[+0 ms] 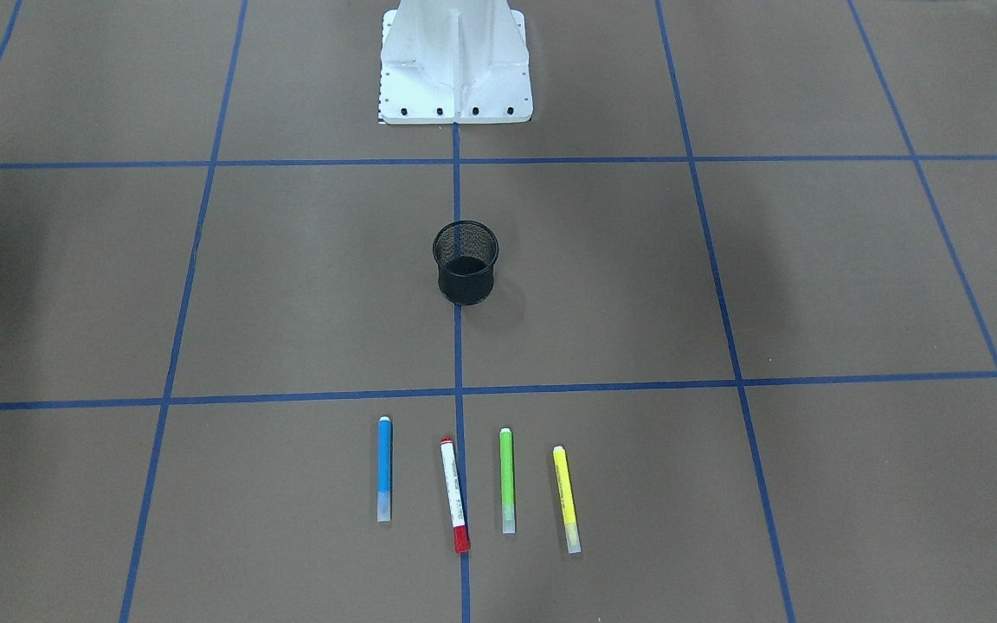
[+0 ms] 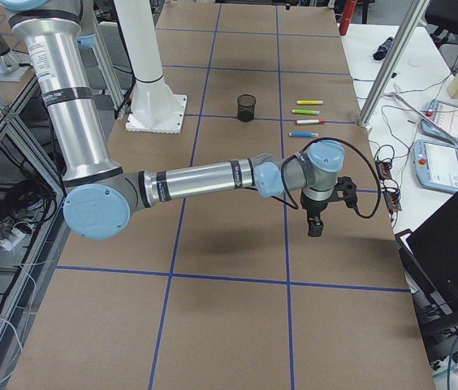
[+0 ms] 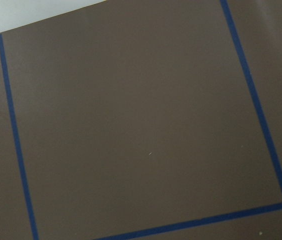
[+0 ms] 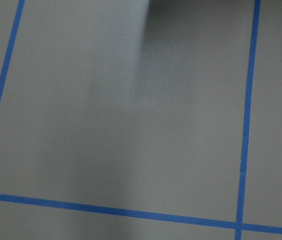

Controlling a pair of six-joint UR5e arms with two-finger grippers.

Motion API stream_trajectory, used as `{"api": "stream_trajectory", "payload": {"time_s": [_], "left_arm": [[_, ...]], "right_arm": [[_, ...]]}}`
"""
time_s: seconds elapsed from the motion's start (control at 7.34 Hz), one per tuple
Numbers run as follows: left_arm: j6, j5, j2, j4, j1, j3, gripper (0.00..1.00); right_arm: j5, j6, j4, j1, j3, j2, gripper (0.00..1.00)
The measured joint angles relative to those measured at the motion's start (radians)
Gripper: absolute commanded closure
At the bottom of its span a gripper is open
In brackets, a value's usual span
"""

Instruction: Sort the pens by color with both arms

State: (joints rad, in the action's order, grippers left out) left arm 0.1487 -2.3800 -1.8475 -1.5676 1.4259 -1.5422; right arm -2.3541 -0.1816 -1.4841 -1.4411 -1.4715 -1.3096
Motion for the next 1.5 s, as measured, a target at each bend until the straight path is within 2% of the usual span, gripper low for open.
{"api": "stream_trajectory", "payload": {"time_s": [0.27,0.82,1.5], "left_arm": [[-0.011,-0.035,0.066,-0.008,0.038,-0.005,0.01],[0.006,0.040,0.109,-0.023,0.041,-0.066,0.00],[0.015,0.051,0.161,-0.029,0.041,-0.091,0.00]], "right_arm": [[-0.035,0.017,-0.003,-0.023,0.039,0.002,0.01],[-0.037,0.015,0.000,-0.030,0.043,-0.016,0.01],[-0.023,0.010,0.000,-0.030,0.045,-0.030,0.01]]}}
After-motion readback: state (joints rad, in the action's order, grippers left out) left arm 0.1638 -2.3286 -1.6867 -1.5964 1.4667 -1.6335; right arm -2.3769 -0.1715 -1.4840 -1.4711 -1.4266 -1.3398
